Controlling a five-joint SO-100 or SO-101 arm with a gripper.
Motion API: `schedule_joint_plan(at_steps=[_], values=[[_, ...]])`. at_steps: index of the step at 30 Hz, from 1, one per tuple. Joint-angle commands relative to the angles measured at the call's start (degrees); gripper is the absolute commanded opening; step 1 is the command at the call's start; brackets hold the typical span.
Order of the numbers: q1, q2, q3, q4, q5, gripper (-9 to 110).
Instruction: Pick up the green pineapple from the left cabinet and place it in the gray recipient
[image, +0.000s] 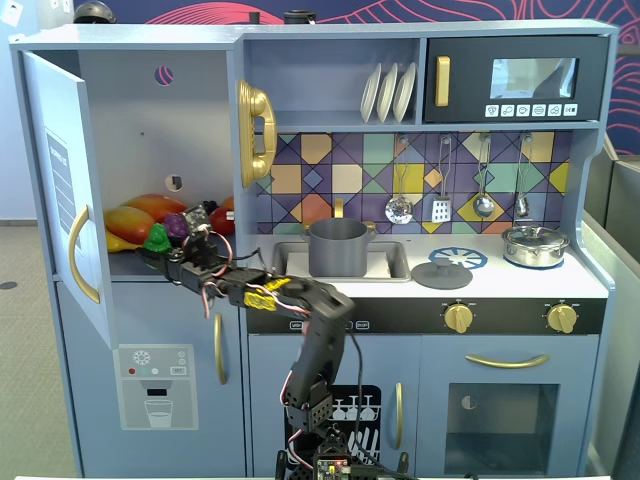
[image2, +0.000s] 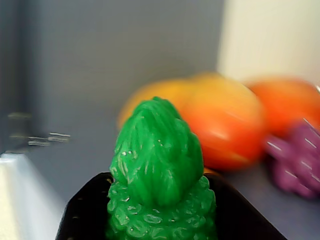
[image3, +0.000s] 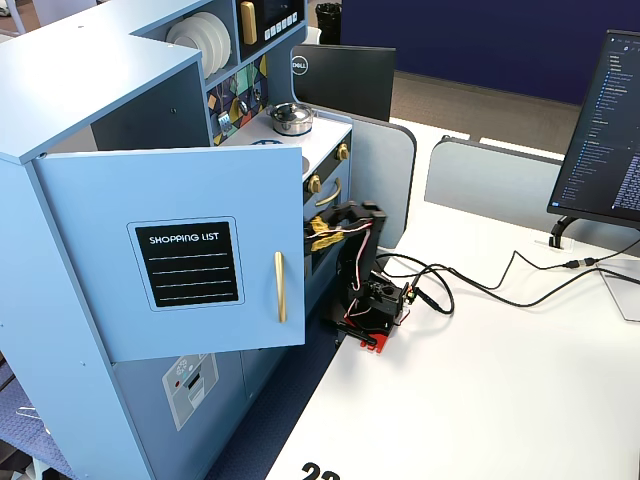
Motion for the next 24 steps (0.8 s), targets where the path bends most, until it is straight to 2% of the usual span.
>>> schedule_joint_plan(at_steps=[1,5,7,10,16,20,24], values=[[-3.96,21.88,9.23,-2.9,-1.49,0],[-6.59,40.78,19.34,-0.88,-4.39,0],[-4.04,47.9,22.76,-1.67,-5.54,0],[5.1,55.46,24.7,-1.49,-4.13,0],[29.0,62.67,22.68,4.04,8.61,0],[42.01,60.47,18.81,12.83,13.18,0],[50.19,51.59,12.13,21.71,15.12,2]])
